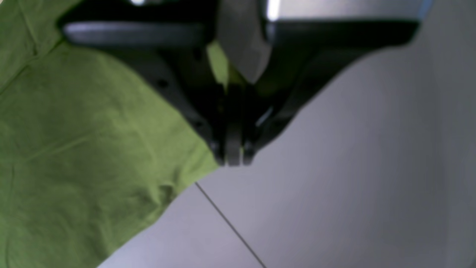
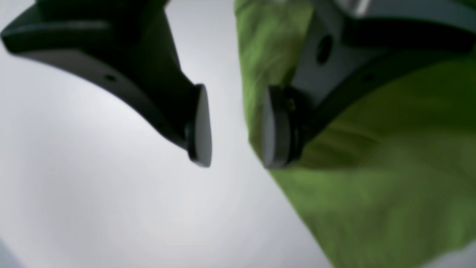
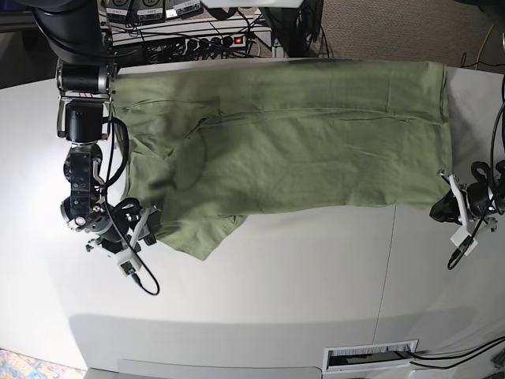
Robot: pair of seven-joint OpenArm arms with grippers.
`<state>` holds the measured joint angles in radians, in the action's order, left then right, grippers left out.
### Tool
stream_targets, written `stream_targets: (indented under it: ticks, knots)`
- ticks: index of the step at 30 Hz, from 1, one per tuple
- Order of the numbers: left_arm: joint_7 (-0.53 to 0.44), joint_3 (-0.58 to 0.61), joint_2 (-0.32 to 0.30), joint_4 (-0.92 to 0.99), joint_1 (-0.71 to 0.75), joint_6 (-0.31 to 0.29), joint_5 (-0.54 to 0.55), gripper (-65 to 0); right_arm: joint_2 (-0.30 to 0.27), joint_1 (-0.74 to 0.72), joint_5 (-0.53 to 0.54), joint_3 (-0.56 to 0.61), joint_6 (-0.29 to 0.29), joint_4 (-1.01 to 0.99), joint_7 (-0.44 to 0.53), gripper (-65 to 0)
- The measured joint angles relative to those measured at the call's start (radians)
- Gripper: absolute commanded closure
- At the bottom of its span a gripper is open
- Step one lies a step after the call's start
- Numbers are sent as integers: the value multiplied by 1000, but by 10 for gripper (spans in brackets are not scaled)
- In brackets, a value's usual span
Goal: Fold the T-shirt properly
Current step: 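Grasp the hem corners with both grippers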
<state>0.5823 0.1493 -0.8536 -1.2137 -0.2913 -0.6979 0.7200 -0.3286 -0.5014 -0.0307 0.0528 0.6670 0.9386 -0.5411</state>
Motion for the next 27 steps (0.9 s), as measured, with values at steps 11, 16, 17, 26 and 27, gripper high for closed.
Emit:
stream_targets:
  ticks: [11, 16, 17, 26, 27]
  knots:
    - [0, 0, 0, 0, 0, 0, 0, 0, -1, -5, 76, -1, 1, -48, -85, 0]
    - [0, 0, 0, 0, 0, 0, 0, 0, -1, -11, 114, -1, -1, -34, -167, 0]
    - [0, 0, 0, 0, 0, 0, 0, 0, -1, -10, 127, -1, -1, -22, -193, 0]
    - [0, 0, 0, 0, 0, 0, -1, 0, -6, 0, 264, -1, -1, 192, -441, 0]
    - [0, 0, 0, 0, 0, 0, 2, 0, -6, 0, 268, -1, -1, 211, -460, 0]
